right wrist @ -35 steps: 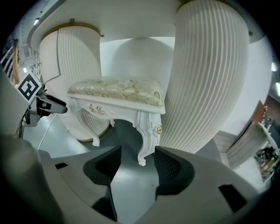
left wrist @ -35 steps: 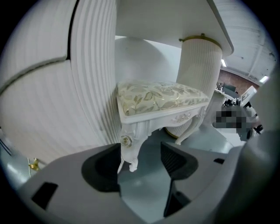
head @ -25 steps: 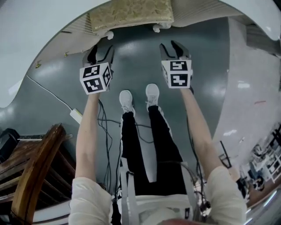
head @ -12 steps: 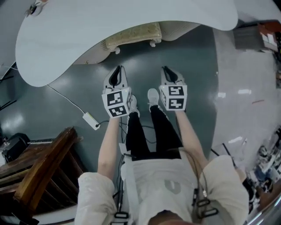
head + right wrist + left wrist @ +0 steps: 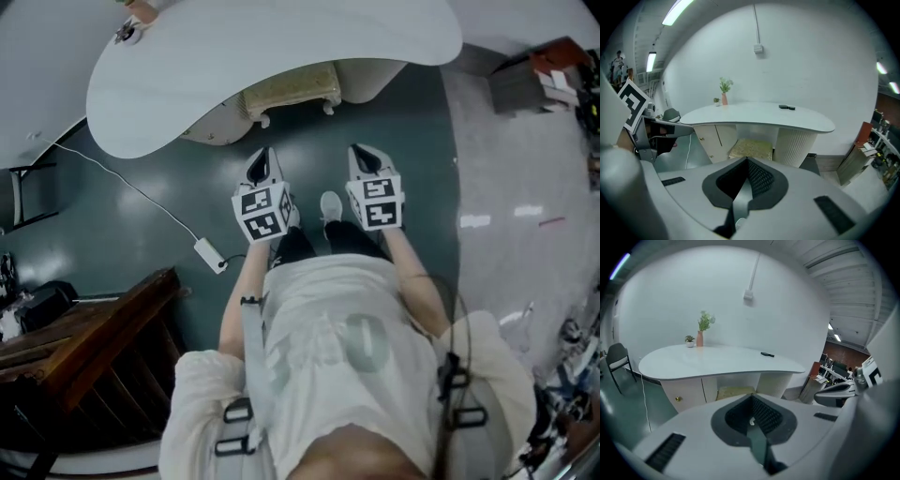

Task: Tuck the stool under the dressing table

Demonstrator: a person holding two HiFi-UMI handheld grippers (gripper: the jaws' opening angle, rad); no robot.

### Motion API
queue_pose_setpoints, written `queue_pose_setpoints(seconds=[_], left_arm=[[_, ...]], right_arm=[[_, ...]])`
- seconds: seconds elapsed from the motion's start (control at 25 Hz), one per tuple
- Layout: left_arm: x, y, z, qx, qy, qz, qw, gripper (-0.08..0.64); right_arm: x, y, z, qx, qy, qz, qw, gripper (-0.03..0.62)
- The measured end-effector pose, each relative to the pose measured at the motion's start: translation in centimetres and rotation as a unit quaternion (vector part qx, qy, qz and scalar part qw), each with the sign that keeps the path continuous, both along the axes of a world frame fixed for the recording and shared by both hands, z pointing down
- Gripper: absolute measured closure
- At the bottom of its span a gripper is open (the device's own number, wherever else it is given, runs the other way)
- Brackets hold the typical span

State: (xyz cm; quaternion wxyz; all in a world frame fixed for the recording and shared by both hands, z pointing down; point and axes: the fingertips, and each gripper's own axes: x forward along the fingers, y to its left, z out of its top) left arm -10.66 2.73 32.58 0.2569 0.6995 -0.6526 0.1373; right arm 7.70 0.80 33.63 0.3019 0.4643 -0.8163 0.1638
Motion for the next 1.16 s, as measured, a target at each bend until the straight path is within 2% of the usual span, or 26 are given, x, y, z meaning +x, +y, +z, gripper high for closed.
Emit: queue_pose_setpoints(seconds=[0.24, 0.68, 1.16], left_arm=[[1.5, 1.0, -2.3, 0.005, -0.003, -0.010, 0.9999, 0.555], [2.1, 1.7, -2.5, 0.011, -0.010, -0.018, 0.9997, 0.555], [2.1, 1.5, -2.9, 0.020, -0.008, -0.023, 0.9995, 0.555]], right_arm=[[0.8, 1.0, -1.7, 0.014, -0.006, -0.018, 1.000, 0.589], [1.2, 0.2, -3.2, 0.040, -0.021, -0.028, 0.999, 0.590], [1.7, 1.3, -3.2, 0.028, -0.021, -0.027, 0.999, 0.589]])
